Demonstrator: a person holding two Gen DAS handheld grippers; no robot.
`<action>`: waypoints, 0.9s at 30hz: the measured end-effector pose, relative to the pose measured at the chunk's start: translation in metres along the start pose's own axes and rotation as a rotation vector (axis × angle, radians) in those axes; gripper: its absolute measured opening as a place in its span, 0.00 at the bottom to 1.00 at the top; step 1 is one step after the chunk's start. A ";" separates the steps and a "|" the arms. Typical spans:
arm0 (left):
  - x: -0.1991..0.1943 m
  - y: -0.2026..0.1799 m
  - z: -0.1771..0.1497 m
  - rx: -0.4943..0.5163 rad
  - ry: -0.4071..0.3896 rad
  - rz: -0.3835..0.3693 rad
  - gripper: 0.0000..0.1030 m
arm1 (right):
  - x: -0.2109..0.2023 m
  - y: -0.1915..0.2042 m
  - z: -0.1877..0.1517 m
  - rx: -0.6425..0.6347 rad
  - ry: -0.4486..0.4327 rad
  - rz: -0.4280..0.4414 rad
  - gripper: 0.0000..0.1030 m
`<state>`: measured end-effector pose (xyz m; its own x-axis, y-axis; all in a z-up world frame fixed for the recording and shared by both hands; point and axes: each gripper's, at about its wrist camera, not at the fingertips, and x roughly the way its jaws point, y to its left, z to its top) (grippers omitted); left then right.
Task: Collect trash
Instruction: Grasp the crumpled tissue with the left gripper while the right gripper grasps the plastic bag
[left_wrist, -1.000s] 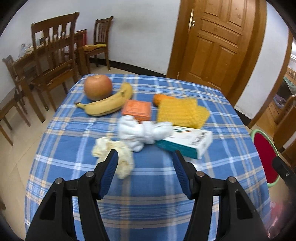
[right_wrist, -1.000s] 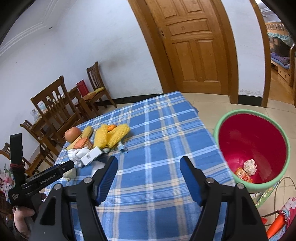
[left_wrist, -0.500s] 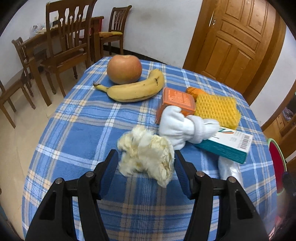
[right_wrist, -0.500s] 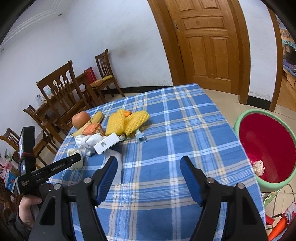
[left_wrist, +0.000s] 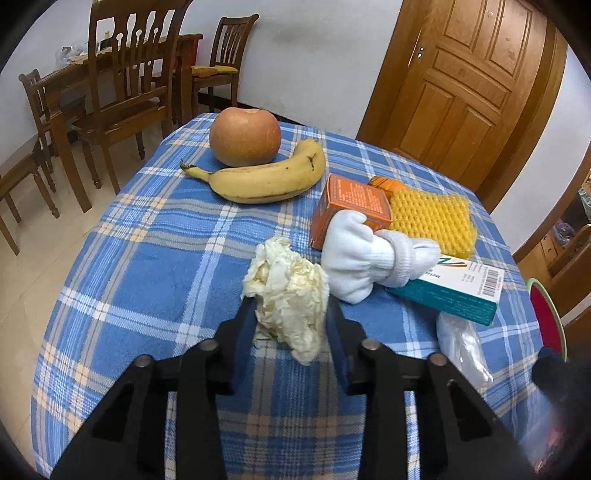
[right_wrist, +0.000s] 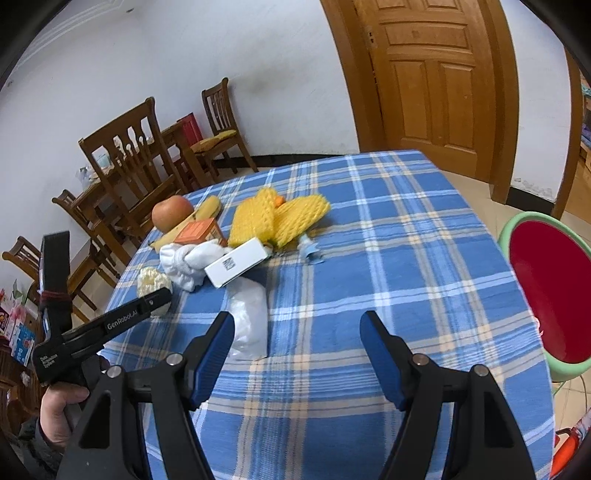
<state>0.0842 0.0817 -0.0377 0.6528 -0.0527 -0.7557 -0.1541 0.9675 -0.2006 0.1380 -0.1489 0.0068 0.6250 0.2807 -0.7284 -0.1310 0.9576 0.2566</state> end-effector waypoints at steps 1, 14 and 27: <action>-0.001 0.000 0.000 0.001 -0.003 -0.003 0.30 | 0.002 0.002 0.000 -0.004 0.005 0.003 0.71; -0.030 0.004 -0.003 -0.018 -0.047 -0.062 0.20 | 0.039 0.028 -0.006 -0.042 0.079 0.040 0.71; -0.043 -0.009 -0.012 0.019 -0.050 -0.118 0.20 | 0.058 0.037 -0.012 -0.070 0.107 0.002 0.33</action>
<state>0.0487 0.0724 -0.0110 0.7016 -0.1548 -0.6956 -0.0601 0.9598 -0.2742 0.1598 -0.0964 -0.0337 0.5398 0.2847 -0.7922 -0.1878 0.9581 0.2163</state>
